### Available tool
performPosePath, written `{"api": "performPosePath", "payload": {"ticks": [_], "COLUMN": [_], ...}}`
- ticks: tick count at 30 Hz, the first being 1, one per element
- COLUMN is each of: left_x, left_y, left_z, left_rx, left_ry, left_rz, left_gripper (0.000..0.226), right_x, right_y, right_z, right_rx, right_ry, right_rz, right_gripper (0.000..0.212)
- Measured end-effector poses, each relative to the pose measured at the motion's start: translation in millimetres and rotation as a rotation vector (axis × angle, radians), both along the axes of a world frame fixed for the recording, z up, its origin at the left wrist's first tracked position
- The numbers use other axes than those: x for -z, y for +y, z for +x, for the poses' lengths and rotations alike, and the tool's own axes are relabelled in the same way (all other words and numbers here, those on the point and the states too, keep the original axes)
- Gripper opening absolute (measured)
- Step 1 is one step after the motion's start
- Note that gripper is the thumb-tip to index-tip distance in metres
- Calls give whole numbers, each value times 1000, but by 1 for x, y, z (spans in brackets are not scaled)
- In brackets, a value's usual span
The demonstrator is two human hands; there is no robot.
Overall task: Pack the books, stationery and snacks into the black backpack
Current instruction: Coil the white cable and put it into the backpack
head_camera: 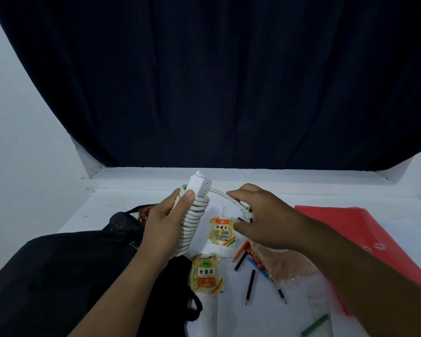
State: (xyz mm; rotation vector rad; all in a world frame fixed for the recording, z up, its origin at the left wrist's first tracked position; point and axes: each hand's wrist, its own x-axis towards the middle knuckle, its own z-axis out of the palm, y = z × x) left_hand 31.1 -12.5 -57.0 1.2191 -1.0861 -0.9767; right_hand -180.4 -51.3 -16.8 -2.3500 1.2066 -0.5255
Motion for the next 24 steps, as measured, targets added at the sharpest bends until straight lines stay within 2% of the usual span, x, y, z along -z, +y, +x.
{"api": "performPosePath", "payload": {"ticks": [3,5,9,12,15,18,22,23,24], "left_x": [3,3,-1,1,4,9,7,3,0], "left_y": [-2,-3,0,1,3,3,4,5,5], "left_z": [-1,0,4,8,10,8,0,-3,-6], "left_rx": [-6,31,94,173,212,165,195,212,232], "left_ry": [-59,-89,-83,-15,-92,-272,-489,-525,-557], "left_rz": [-12,-13,31,73,62,19,-155,-180,-205], "left_gripper": [37,37,35,42,42,41,70,67,54], "right_x": [-4,-6,-9,-5,-5,-8,-12,-14,-17], "right_y": [9,13,18,21,24,25,23,22,21], "right_z": [3,6,13,20,25,28,37,39,40], "right_rx": [-61,-64,-74,-58,-1,26,44,57,70], "right_ry": [163,172,-130,-308,-372,-255,-79,-90,-107], "right_rz": [-31,-81,-162,-238,-381,-502,-661,-640,-600], "right_gripper": [65,61,29,26,37,57,70,72,72]}}
